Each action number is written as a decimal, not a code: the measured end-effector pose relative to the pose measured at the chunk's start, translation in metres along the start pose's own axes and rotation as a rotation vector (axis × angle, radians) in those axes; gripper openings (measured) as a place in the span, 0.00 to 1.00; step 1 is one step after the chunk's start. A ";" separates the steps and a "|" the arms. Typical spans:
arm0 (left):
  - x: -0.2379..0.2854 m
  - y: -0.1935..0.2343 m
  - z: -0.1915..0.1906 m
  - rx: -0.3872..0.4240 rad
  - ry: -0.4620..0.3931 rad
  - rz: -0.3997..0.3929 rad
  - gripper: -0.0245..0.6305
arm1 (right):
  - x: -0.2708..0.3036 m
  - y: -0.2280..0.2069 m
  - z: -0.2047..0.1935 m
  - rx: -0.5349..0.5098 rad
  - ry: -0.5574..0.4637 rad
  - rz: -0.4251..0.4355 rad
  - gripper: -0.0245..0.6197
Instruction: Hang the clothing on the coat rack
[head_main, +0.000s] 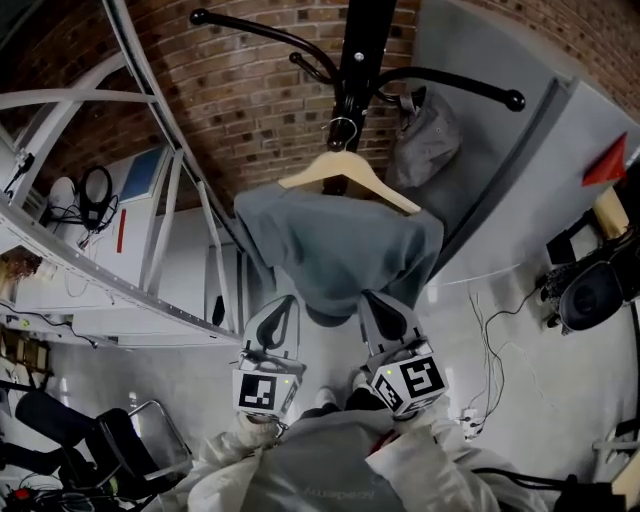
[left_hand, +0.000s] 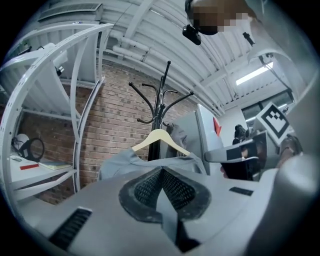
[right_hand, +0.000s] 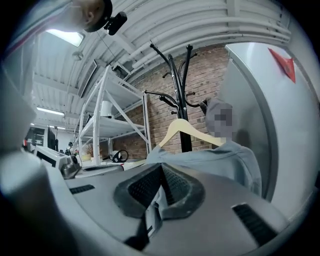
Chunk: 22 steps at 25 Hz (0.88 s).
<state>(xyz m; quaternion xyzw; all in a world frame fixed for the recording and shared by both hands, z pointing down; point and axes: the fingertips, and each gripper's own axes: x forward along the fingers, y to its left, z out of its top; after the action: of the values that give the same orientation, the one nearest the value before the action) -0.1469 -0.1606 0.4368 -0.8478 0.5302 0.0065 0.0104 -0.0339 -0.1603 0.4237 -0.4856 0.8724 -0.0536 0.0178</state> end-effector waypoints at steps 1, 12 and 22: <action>-0.003 -0.002 -0.002 0.002 0.014 0.004 0.05 | -0.003 0.001 -0.001 -0.016 0.001 -0.009 0.08; -0.002 -0.015 0.013 0.095 -0.071 0.109 0.05 | -0.027 -0.027 -0.004 -0.070 -0.014 -0.067 0.07; 0.005 -0.027 0.019 0.095 -0.072 0.140 0.05 | -0.034 -0.052 0.003 -0.042 -0.031 -0.070 0.08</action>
<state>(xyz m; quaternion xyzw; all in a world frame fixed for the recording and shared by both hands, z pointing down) -0.1205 -0.1533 0.4182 -0.8065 0.5870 0.0127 0.0693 0.0280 -0.1592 0.4262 -0.5169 0.8553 -0.0286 0.0193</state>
